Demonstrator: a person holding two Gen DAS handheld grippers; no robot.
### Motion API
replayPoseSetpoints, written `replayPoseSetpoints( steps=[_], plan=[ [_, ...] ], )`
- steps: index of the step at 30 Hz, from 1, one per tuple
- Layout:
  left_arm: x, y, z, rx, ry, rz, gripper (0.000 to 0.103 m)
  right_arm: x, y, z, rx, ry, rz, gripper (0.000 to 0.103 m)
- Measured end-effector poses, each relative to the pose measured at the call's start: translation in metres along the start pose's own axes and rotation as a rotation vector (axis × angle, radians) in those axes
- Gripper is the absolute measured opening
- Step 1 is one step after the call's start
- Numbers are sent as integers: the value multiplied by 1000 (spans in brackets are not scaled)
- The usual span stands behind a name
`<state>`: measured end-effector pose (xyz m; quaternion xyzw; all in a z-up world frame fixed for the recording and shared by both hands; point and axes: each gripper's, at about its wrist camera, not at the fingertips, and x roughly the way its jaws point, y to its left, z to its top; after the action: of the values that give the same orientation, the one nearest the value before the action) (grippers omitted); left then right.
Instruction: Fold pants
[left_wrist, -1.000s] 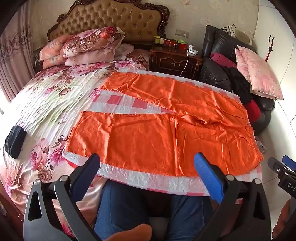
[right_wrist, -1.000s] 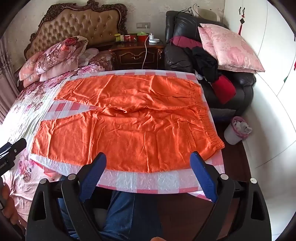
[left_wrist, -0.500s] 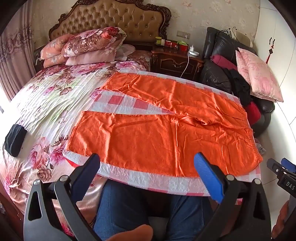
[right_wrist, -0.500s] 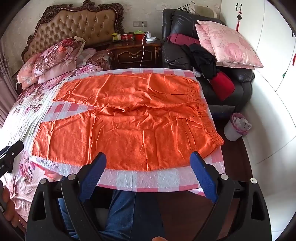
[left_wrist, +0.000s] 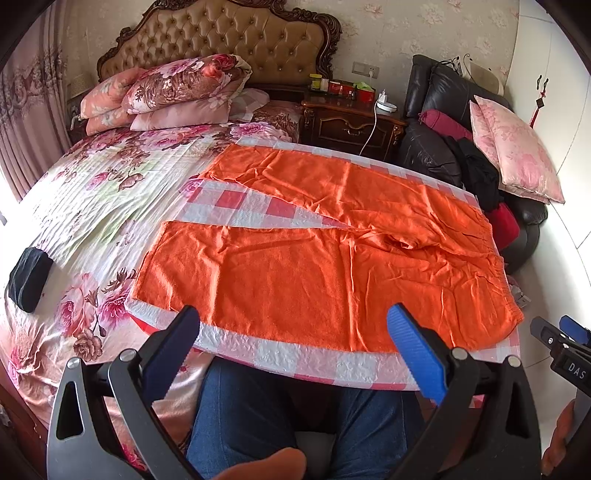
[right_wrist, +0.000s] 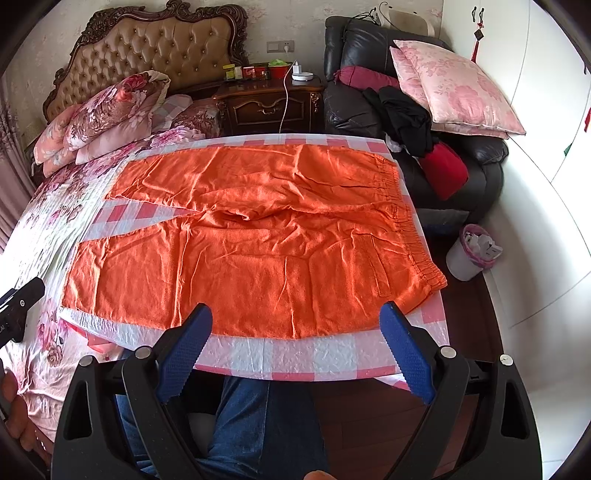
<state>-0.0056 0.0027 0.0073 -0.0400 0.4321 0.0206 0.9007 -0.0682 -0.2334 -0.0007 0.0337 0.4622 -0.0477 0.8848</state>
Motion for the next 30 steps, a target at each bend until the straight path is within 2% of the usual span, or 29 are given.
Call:
replayPoseSetpoints(
  steps=[30],
  plan=[
    [1,1,-2,-6,4,-9,101,0,-2,-1,4,-3,-4,89]
  ],
)
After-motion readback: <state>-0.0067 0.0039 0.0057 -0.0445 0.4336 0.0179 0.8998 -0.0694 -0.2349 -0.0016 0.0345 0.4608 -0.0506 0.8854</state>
